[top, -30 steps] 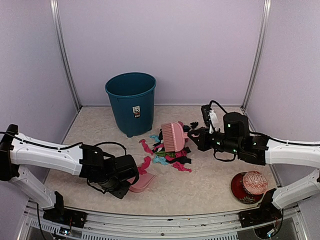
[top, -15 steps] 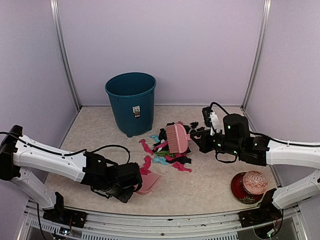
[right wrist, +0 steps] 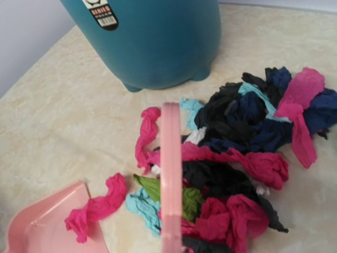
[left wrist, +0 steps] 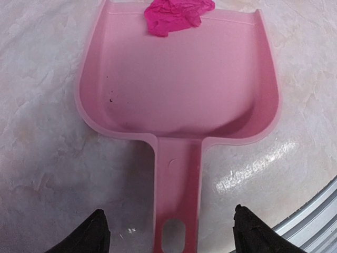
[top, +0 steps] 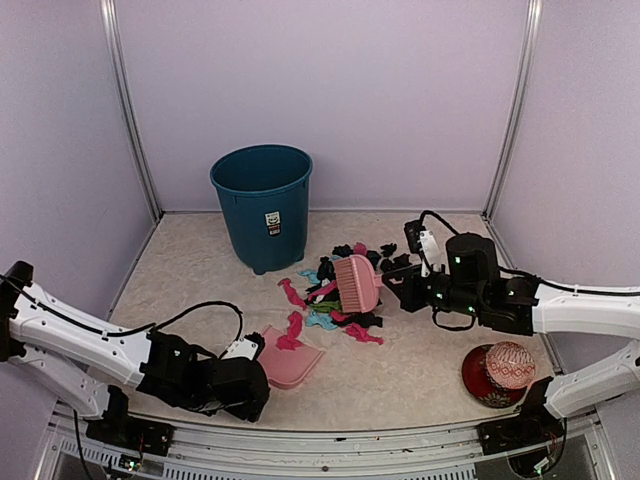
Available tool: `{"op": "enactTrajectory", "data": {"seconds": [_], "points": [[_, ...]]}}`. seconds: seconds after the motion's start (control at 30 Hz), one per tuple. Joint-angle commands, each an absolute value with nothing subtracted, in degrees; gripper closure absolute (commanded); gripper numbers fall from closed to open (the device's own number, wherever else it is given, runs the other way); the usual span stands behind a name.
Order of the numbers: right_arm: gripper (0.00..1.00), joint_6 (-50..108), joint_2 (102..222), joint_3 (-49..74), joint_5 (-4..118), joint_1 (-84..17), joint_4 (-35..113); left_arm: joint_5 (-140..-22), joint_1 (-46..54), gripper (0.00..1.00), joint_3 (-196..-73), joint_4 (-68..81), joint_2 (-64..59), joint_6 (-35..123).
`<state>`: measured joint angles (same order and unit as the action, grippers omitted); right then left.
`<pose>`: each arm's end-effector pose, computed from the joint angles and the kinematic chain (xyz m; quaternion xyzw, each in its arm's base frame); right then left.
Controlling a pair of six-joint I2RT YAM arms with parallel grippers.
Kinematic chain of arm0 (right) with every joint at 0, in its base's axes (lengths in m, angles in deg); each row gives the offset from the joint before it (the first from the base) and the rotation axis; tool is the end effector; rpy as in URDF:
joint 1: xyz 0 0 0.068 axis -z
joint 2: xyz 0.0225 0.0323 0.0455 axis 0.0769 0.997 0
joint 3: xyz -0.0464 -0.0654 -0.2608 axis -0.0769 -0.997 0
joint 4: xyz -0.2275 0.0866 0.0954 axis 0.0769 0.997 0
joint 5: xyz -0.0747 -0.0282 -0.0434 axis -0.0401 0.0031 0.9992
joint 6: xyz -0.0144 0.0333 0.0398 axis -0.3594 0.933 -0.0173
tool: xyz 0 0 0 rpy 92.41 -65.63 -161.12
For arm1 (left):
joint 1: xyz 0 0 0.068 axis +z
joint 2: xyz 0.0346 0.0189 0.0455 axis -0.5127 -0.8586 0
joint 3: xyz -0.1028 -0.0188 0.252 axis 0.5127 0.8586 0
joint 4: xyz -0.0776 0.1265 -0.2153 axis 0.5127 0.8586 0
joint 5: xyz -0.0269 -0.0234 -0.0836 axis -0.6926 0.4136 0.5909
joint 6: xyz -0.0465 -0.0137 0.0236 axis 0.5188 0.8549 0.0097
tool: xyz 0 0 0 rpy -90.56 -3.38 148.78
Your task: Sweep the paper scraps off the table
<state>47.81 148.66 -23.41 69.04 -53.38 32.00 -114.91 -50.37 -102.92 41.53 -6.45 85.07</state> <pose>0.1764 0.1986 0.2548 -0.1462 0.8145 0.3131 0.4659 0.0508 -0.2279 0.1658 0.2059 0.9406 -0.0592 0.2635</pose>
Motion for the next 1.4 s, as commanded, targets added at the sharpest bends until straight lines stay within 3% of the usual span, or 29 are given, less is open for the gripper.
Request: {"op": "enactTrajectory", "data": {"seconds": [0.0,0.4,0.73,1.37], "points": [[1.00,47.98,146.77,-24.39,68.99,-53.71,31.14,-119.62,-51.25,0.21,-97.57,31.31,-2.82,89.39],[1.00,48.20,145.46,-24.85,68.86,-53.72,32.69,-123.89,-52.04,0.24,-86.25,12.01,1.33,83.87],[1.00,50.02,146.94,-23.68,68.64,-53.72,33.72,-125.31,-52.04,0.47,-85.88,9.97,-0.12,81.40],[1.00,50.14,148.77,-23.09,66.46,-53.71,33.22,-125.81,-52.57,0.53,-87.91,13.95,-5.54,80.89]]}}
